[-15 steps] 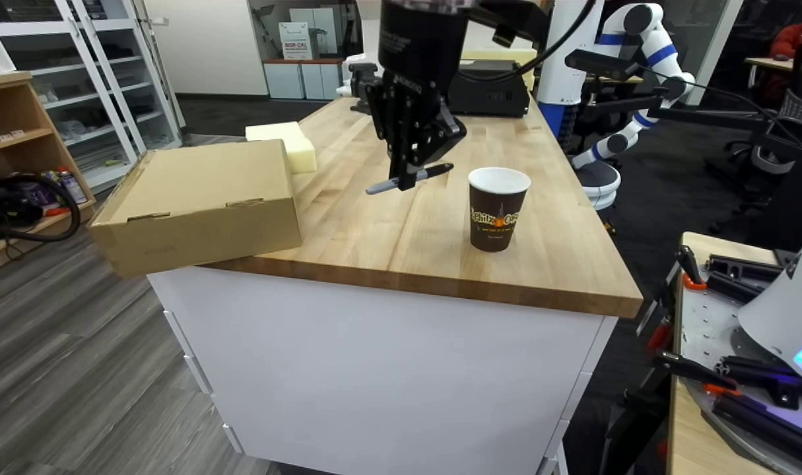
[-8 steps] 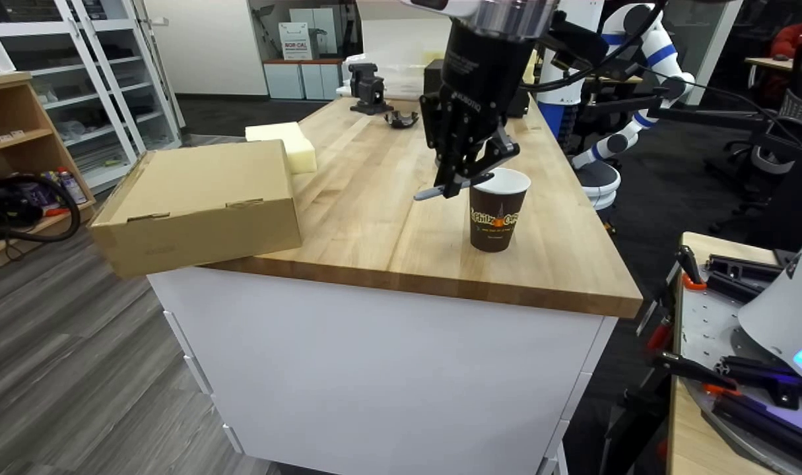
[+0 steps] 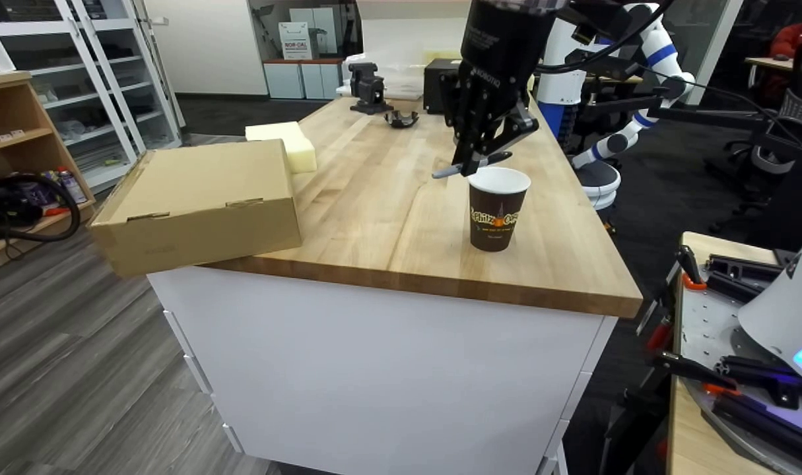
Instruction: Put the marker in the cup
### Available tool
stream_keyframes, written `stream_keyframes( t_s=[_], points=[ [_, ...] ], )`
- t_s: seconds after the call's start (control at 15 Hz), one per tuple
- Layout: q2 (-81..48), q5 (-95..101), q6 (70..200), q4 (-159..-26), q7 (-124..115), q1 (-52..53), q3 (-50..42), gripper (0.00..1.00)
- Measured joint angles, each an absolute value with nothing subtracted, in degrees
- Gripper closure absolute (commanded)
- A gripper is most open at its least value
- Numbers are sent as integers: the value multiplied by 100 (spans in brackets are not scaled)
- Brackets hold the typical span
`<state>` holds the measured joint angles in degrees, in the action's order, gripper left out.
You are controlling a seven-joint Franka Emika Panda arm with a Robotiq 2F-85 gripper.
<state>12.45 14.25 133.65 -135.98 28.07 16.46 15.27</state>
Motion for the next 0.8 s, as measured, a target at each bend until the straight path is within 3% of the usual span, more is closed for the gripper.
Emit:
stream_keyframes(
  t_s=[0.8],
  points=[
    [1429, 1425, 14413, -14051, 2801, 1648, 1448, 97]
  ],
)
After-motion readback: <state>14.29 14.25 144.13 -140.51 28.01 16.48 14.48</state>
